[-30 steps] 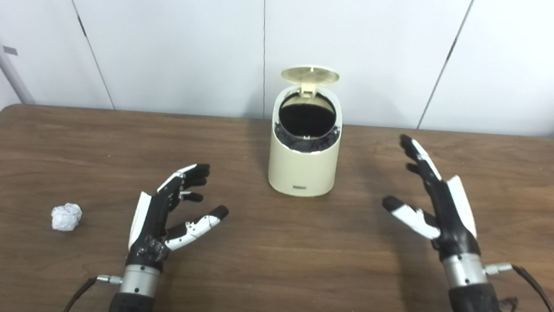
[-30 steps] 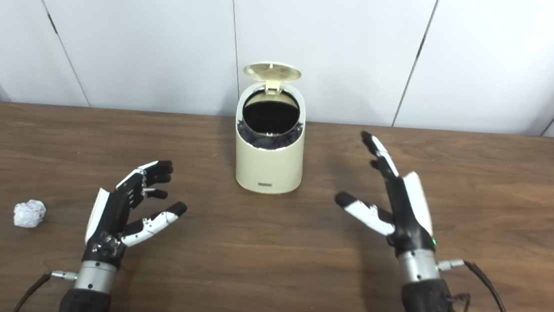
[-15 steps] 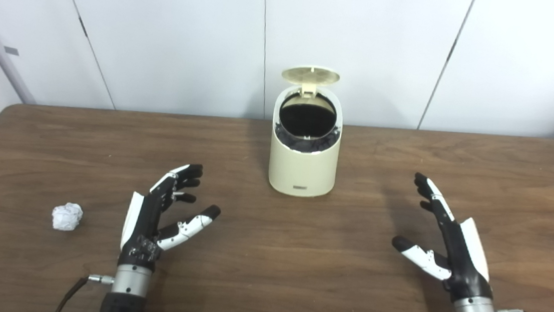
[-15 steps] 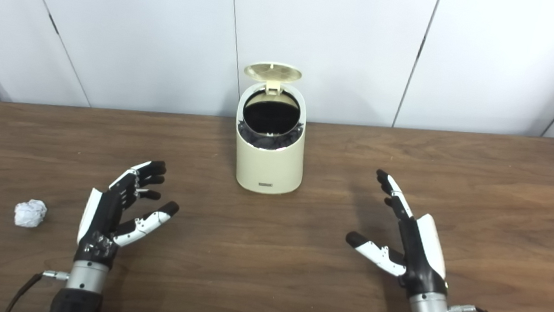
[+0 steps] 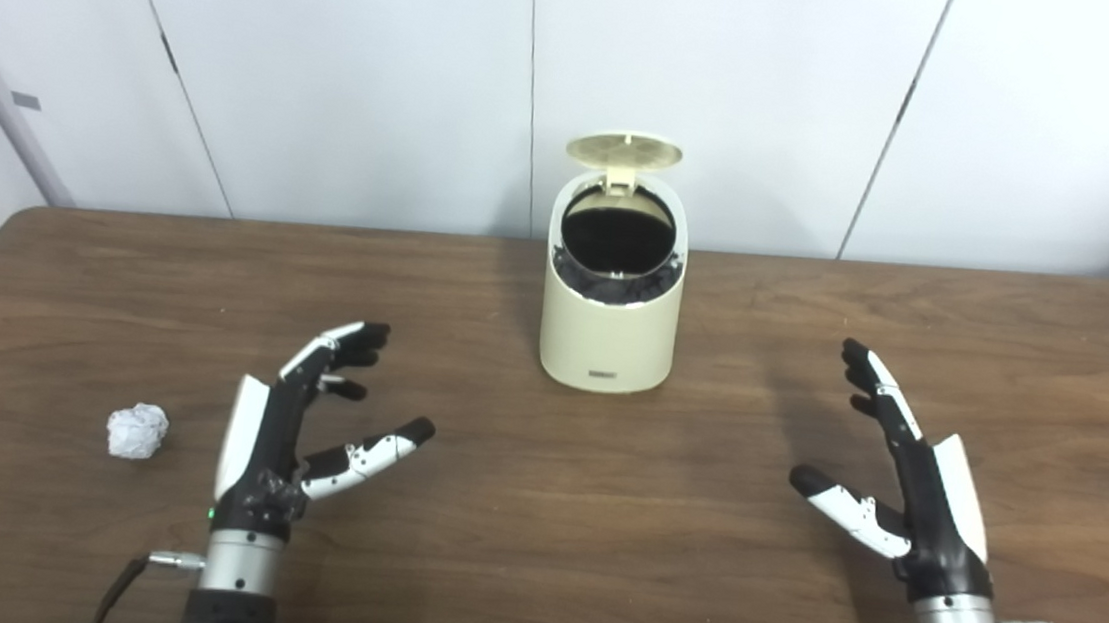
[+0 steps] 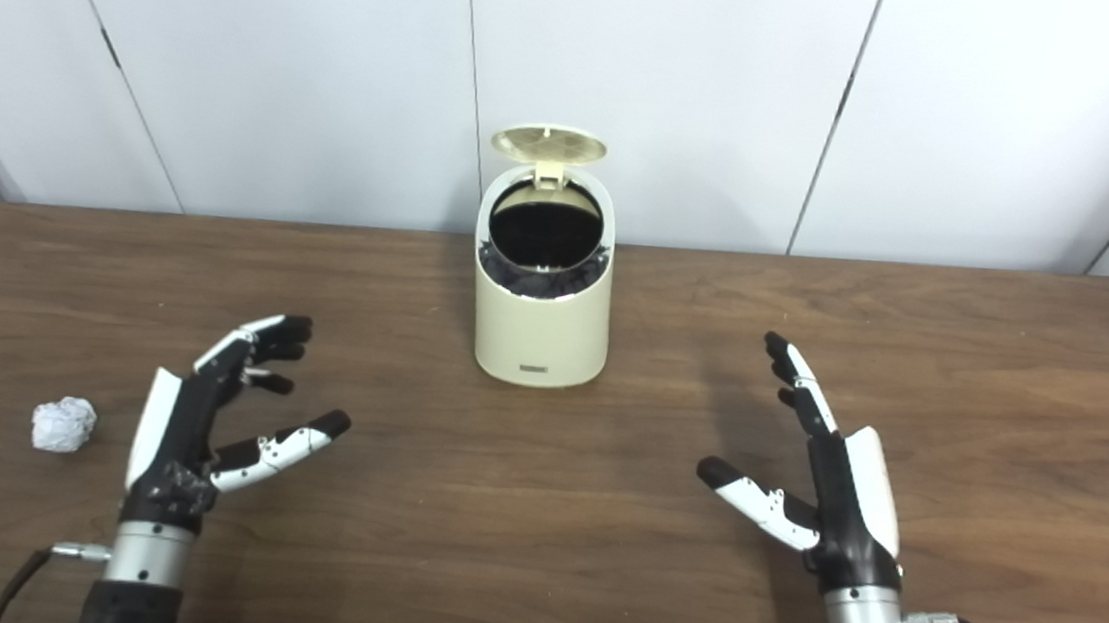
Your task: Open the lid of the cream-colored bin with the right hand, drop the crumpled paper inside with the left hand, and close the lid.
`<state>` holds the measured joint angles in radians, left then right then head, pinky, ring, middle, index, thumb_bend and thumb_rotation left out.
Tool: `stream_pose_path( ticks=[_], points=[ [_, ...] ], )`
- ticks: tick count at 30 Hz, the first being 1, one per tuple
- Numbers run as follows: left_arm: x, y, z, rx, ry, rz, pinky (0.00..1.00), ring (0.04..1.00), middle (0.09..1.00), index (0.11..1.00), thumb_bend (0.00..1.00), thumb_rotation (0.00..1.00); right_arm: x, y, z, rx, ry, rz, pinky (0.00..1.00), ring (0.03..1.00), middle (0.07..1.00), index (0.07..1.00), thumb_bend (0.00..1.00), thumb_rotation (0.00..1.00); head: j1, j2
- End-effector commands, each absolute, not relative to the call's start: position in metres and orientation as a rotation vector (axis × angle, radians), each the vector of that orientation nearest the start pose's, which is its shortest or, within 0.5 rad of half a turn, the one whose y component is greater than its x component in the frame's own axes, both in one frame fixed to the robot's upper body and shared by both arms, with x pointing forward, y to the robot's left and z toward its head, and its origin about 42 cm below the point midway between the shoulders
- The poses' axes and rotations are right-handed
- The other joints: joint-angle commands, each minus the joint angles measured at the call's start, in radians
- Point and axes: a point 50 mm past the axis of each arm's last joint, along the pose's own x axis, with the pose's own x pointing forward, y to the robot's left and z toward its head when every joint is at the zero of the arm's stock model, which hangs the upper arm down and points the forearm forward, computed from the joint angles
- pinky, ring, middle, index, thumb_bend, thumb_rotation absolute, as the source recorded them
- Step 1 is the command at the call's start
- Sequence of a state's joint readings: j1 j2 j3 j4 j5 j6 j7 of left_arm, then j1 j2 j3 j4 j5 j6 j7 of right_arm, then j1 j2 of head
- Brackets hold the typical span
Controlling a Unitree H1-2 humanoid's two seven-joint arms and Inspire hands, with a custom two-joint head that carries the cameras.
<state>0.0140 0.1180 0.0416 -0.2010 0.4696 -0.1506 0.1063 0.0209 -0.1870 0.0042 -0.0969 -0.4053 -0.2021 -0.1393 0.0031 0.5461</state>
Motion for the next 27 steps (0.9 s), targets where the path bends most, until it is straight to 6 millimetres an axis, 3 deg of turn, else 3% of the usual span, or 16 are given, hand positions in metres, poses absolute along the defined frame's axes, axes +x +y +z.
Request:
stream_pose_path(
  ticks=[1,6,10,14,19,27],
  points=[
    [0.271,0.263,0.190,0.710,-0.451,0.167,0.54,0.665,0.706,0.729,0.88,0.18,0.274,-0.264,0.143,-0.552,-0.370,-0.093,0.84,0.896,0.911,0.921,0.90,0.82,0.004,0.001],
    [0.253,0.284,0.217,0.907,-0.504,0.239,0.51,0.636,0.685,0.705,0.93,0.23,0.275,-0.267,0.142,-0.554,-0.350,-0.094,0.83,0.901,0.917,0.928,0.92,0.82,0.025,0.001],
    [0.239,0.305,0.236,1.003,-0.538,0.294,0.51,0.638,0.690,0.685,0.94,0.21,0.277,-0.270,0.141,-0.556,-0.354,-0.092,0.82,0.895,0.915,0.926,0.92,0.82,0.032,0.000],
    [0.225,0.323,0.251,1.079,-0.487,0.338,0.52,0.663,0.702,0.683,0.97,0.23,0.278,-0.273,0.141,-0.560,-0.349,-0.098,0.82,0.896,0.914,0.924,0.92,0.82,0.039,-0.002],
    [0.216,0.340,0.256,1.145,-0.449,0.357,0.51,0.670,0.702,0.685,0.98,0.30,0.278,-0.276,0.140,-0.555,-0.338,-0.102,0.84,0.905,0.919,0.926,0.94,0.82,0.052,-0.003],
    [0.202,0.353,0.256,1.205,-0.351,0.376,0.38,0.576,0.656,0.650,1.00,0.47,0.279,-0.285,0.140,-0.559,-0.343,-0.101,0.84,0.903,0.916,0.925,0.92,0.81,0.099,0.005]
  ],
)
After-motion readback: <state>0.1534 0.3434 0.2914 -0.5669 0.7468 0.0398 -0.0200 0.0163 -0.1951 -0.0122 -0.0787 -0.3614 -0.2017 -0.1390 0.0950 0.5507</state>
